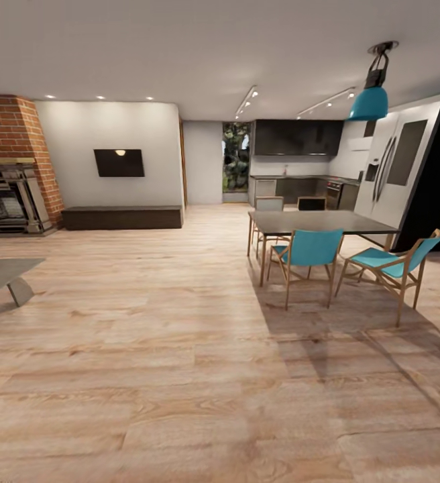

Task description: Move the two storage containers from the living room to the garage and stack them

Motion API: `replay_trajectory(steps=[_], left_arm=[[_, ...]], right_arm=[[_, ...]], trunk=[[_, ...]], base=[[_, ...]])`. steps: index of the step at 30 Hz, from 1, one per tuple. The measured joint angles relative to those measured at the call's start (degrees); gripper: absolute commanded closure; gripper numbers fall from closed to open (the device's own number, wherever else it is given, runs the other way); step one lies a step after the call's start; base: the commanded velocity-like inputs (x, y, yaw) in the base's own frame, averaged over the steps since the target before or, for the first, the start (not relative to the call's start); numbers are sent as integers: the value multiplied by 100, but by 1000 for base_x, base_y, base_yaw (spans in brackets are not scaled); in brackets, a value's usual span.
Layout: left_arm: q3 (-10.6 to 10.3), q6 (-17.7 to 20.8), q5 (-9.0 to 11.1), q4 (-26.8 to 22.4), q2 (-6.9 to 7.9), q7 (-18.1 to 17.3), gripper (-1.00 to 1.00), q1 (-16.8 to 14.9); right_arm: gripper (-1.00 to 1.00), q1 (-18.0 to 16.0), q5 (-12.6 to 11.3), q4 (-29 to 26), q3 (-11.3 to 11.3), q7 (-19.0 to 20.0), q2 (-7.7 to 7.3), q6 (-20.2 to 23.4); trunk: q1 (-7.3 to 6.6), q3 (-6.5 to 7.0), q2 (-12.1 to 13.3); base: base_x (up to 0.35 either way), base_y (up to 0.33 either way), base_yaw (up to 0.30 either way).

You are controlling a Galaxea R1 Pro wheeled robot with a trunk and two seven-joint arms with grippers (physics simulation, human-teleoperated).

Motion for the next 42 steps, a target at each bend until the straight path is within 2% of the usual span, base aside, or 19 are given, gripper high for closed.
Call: replay_trajectory(steps=[14, 20, 42], left_arm=[[0, -7, 9, 1, 1, 0, -100, 0], [7, -21, 8, 0, 0, 0, -100, 0], [8, -27, 9, 0, 7, 0, -100, 0]], right_arm=[[-100, 0, -62, 0, -71, -14, 5, 30], [-100, 0, -79, -1, -96, -17, 2, 9], [-100, 0, -79, -1, -97, -26, 0, 8]], trunk=[[0, 0, 0], [1, 0, 0], [3, 0, 0]], base=[[314, -105, 92], [263, -50, 239], [19, -1, 269]])
